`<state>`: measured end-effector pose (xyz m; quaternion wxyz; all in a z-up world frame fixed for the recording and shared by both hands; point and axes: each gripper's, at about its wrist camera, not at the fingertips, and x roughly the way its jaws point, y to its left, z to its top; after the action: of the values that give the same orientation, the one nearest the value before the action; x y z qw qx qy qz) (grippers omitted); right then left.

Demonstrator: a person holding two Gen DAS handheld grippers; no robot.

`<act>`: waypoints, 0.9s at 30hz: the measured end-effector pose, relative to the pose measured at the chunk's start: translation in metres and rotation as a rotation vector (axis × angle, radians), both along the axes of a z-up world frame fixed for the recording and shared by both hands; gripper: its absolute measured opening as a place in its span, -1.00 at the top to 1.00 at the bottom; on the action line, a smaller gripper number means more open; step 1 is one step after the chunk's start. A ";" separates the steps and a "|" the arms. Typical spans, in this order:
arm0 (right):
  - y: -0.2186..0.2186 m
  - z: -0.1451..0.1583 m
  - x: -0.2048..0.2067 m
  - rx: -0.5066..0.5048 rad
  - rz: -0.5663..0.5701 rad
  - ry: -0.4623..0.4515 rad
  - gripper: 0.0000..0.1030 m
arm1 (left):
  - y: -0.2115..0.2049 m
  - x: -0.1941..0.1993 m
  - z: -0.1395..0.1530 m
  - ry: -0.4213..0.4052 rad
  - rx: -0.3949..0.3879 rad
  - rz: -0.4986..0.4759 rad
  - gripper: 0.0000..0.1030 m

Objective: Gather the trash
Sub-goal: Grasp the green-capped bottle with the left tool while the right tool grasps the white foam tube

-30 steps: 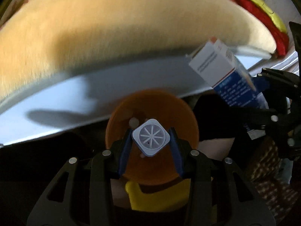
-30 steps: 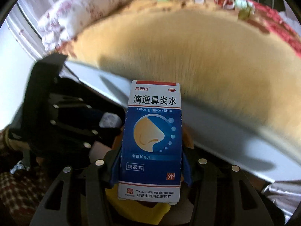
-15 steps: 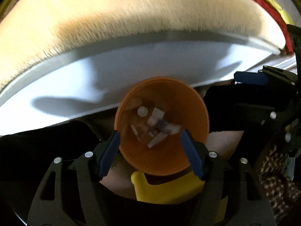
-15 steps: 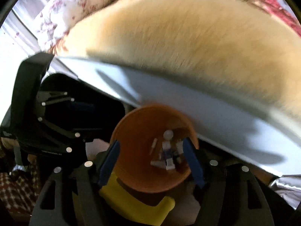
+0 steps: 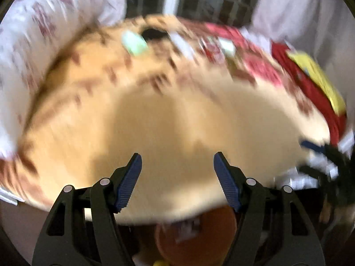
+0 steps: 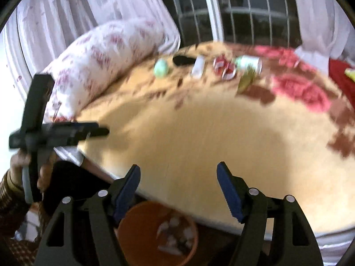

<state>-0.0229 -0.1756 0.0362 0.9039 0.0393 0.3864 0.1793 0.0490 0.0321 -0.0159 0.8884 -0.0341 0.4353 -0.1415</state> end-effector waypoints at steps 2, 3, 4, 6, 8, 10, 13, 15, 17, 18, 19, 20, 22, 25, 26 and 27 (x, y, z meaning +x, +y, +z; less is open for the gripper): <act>-0.002 0.008 0.004 0.002 -0.003 -0.035 -0.40 | 0.007 0.032 0.013 -0.051 -0.002 0.062 -0.31; -0.003 0.011 0.006 0.004 0.000 -0.048 -0.40 | 0.008 0.047 0.018 -0.073 0.007 0.099 -0.32; -0.003 0.013 0.008 0.005 -0.001 -0.059 -0.40 | 0.008 0.059 0.020 -0.087 0.011 0.121 -0.34; 0.000 0.014 0.012 0.002 0.004 -0.077 -0.40 | 0.008 0.097 0.025 -0.108 0.018 0.190 -0.34; 0.003 0.010 0.015 -0.012 0.006 -0.085 -0.40 | 0.007 0.127 0.026 -0.108 0.011 0.233 -0.34; 0.003 0.006 0.019 -0.028 0.005 -0.087 -0.40 | 0.006 0.157 0.023 -0.101 0.024 0.284 -0.34; -0.001 0.001 0.028 -0.039 0.002 -0.075 -0.40 | 0.006 0.200 0.012 -0.063 0.033 0.349 -0.34; -0.005 -0.001 0.035 -0.045 -0.004 -0.067 -0.40 | 0.007 0.223 0.004 -0.040 0.036 0.385 -0.34; -0.008 0.000 0.042 -0.046 -0.007 -0.066 -0.40 | 0.010 0.241 -0.003 -0.023 0.047 0.427 -0.34; -0.009 0.001 0.044 -0.046 -0.007 -0.068 -0.40 | 0.011 0.247 -0.005 -0.017 0.048 0.434 -0.34; -0.009 0.001 0.046 -0.046 -0.008 -0.071 -0.40 | 0.011 0.251 -0.008 -0.013 0.053 0.439 -0.34; -0.008 0.002 0.048 -0.047 -0.007 -0.074 -0.40 | 0.010 0.258 -0.011 -0.010 0.066 0.445 -0.34; -0.007 0.003 0.054 -0.048 -0.003 -0.078 -0.40 | 0.010 0.267 -0.017 -0.004 0.083 0.448 -0.33; -0.001 0.006 0.066 -0.059 0.000 -0.082 -0.40 | 0.009 0.274 -0.025 0.013 0.070 0.415 0.00; 0.001 0.006 0.069 -0.063 0.002 -0.081 -0.40 | 0.007 0.270 -0.023 -0.003 0.078 0.408 0.01; 0.005 0.007 0.078 -0.070 0.007 -0.076 -0.40 | 0.005 0.266 -0.022 -0.015 0.087 0.398 0.01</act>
<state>0.0549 -0.1709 0.0433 0.9182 -0.0004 0.3577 0.1703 0.3151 0.0370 -0.0381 0.9027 -0.0797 0.4193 0.0554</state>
